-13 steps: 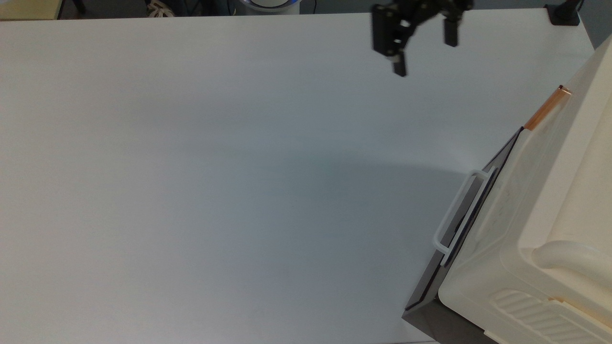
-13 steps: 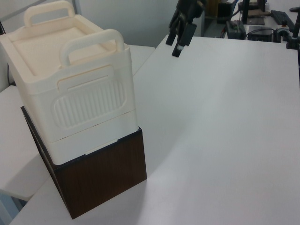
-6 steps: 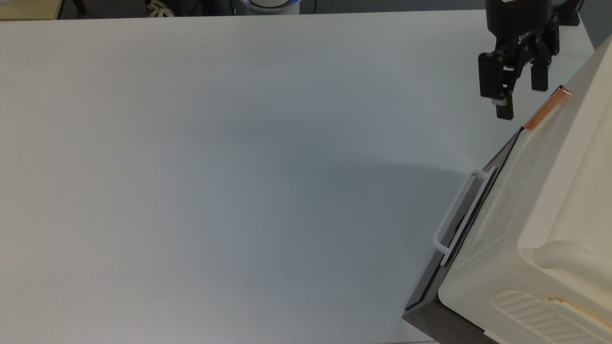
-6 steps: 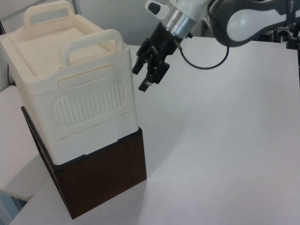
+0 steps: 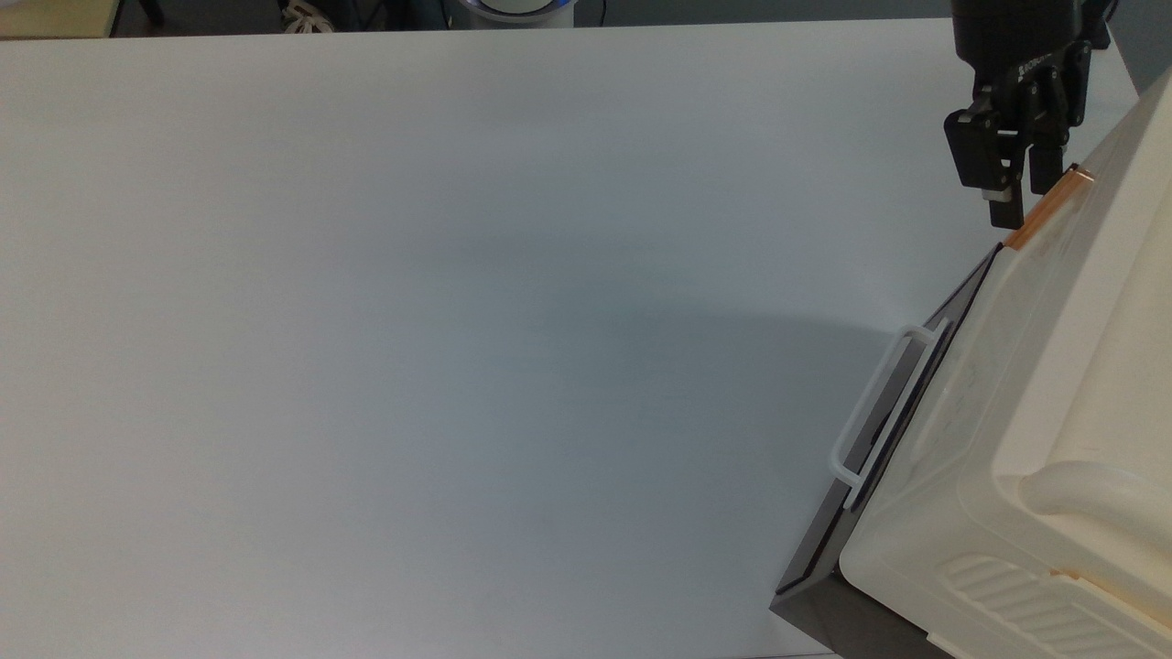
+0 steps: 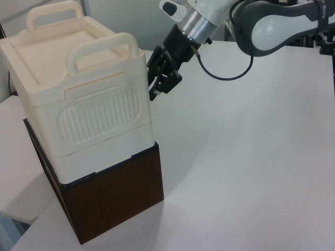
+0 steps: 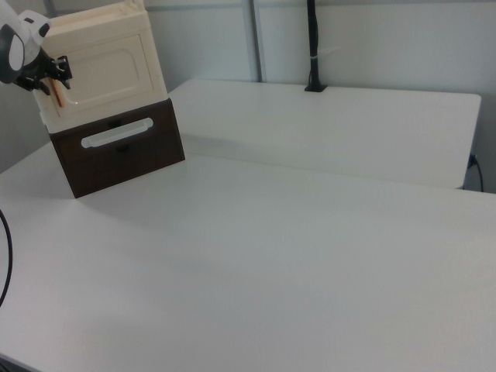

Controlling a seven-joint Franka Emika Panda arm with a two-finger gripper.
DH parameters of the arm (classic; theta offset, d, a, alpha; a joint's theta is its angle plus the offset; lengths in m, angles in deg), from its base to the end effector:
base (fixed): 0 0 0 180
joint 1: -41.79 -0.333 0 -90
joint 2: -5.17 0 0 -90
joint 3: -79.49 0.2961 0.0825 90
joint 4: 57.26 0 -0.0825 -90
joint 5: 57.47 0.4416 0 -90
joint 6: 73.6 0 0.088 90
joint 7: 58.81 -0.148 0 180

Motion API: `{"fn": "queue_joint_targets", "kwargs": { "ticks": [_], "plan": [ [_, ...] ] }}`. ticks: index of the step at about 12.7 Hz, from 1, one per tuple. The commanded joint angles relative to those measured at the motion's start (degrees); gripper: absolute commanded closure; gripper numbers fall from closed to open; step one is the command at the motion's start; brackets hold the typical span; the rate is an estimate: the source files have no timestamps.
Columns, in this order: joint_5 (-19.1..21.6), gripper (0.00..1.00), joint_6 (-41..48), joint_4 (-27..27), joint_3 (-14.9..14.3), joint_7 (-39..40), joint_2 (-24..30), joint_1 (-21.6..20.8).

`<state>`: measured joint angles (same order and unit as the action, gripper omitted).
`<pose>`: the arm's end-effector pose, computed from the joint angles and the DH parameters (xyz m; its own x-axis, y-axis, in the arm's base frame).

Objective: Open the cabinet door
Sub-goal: 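Close the gripper on the orange-tipped door edge, then pull the door edge outward, swinging the door open on its hinge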

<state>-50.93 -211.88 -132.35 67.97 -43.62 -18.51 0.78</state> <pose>0.6833 0.4244 0.5323 0.5249 0.5745 0.6280 0.6523 -0.7455 0.1367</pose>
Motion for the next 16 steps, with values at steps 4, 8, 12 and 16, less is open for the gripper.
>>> {"fn": "queue_joint_targets", "kwargs": {
  "ticks": [4,8,12,16],
  "plan": [
    [-0.3,0.87,-0.3,1.2,-1.7,1.3,-0.7,-1.3],
    [-0.2,0.88,0.5,0.6,-1.7,1.2,0.6,-1.3],
    [1.3,0.88,15.9,-0.8,-1.7,5.3,6.4,0.2],
    [0.5,0.68,25.8,-6.4,-2.1,5.6,10.7,5.0]
  ]
}}
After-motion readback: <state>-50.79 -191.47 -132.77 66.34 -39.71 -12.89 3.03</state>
